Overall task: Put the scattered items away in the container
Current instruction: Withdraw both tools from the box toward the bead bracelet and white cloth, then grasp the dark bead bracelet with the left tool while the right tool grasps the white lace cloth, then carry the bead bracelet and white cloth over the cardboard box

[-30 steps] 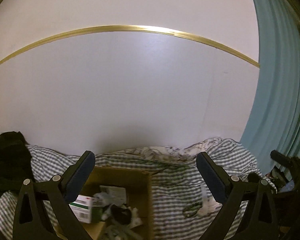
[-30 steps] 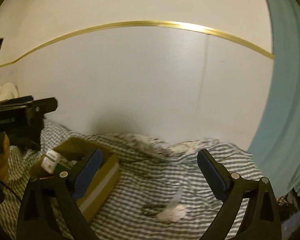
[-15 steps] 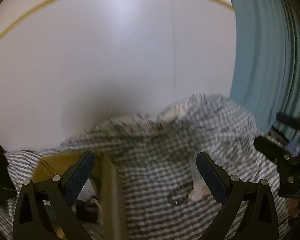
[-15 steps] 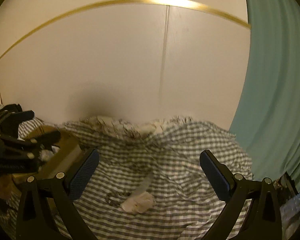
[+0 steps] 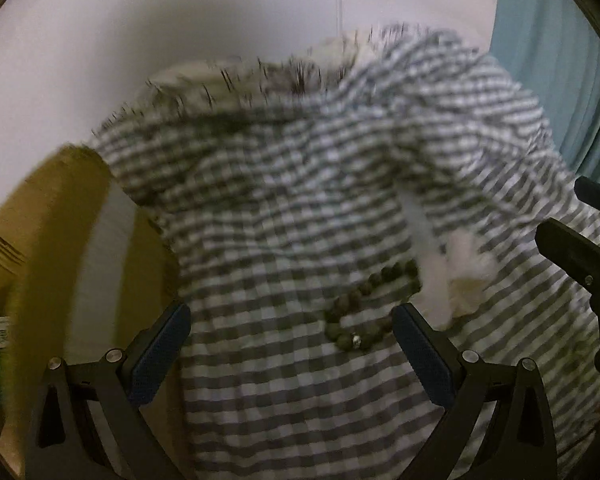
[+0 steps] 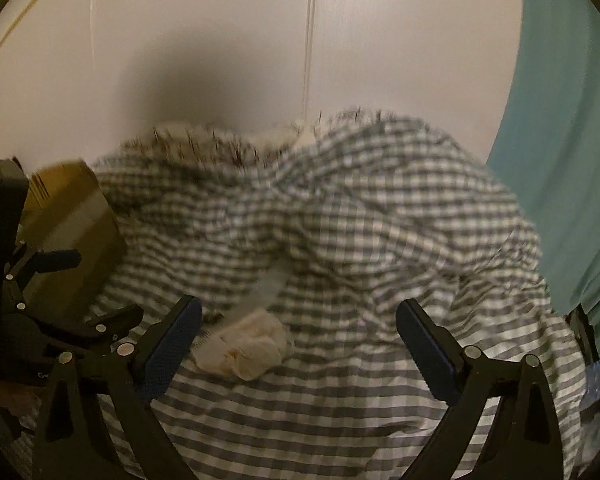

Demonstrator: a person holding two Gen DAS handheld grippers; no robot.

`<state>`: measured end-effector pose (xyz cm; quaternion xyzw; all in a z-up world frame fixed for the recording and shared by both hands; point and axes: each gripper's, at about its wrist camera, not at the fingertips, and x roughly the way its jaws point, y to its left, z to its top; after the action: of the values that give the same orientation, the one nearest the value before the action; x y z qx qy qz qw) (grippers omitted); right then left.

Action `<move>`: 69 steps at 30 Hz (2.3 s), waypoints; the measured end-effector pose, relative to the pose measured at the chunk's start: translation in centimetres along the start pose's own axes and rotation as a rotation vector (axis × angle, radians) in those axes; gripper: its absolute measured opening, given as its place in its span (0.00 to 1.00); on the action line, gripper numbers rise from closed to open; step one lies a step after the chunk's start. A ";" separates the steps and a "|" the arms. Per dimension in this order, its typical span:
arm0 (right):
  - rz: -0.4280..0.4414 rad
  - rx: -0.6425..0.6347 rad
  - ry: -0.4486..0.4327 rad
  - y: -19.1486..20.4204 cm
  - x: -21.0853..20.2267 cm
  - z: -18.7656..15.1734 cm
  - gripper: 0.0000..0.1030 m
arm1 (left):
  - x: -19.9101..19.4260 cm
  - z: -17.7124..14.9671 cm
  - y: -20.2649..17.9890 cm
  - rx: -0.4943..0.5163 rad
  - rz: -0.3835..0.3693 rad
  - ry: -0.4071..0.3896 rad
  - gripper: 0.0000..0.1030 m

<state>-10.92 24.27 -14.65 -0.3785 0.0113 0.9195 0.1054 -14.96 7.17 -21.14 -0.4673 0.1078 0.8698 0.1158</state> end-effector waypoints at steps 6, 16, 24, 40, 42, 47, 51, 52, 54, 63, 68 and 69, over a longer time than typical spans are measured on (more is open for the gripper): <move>0.022 -0.013 0.107 0.1 4.2 -1.8 0.81 | 3.1 -0.4 -0.8 0.028 0.007 0.033 1.00; 0.052 -0.017 0.205 0.3 7.9 -3.4 0.62 | 6.3 -1.7 -2.3 0.047 0.030 0.031 0.90; 0.117 -0.043 0.255 0.9 9.5 -4.3 0.20 | 5.3 -2.3 -3.2 0.097 -0.002 -0.019 0.36; 0.059 0.000 0.146 0.0 3.6 -3.3 0.07 | -0.8 -1.8 -0.7 0.058 -0.095 -0.009 0.11; 0.055 0.001 0.127 0.1 2.5 -3.0 0.07 | -1.3 -1.4 -0.4 0.053 -0.107 -0.011 0.11; 0.050 0.014 0.064 0.1 -0.4 -1.9 0.07 | -4.0 -0.8 -0.8 0.067 -0.130 -0.056 0.11; 0.043 0.025 0.019 0.3 -2.7 -1.0 0.07 | -6.6 -0.3 -0.8 0.058 -0.148 -0.091 0.11; 0.040 0.029 0.011 0.4 -3.2 -0.8 0.07 | -7.3 -0.3 -0.8 0.059 -0.151 -0.101 0.11; 0.038 0.037 -0.008 0.5 -4.2 -0.4 0.07 | -8.9 -0.1 -0.7 0.054 -0.161 -0.124 0.11; 0.025 0.045 -0.116 1.3 -10.0 1.4 0.07 | -16.7 0.4 -0.4 0.098 -0.169 -0.290 0.11; 0.023 0.050 -0.164 2.0 -12.6 2.0 0.07 | -20.3 0.3 0.5 0.096 -0.181 -0.351 0.11; 0.024 0.049 -0.173 2.3 -13.2 2.1 0.07 | -20.9 0.3 0.7 0.095 -0.182 -0.365 0.11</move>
<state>-3.72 19.82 -4.08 -0.2949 0.0292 0.9494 0.1042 -4.16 4.44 -3.39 -0.3040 0.0832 0.9199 0.2335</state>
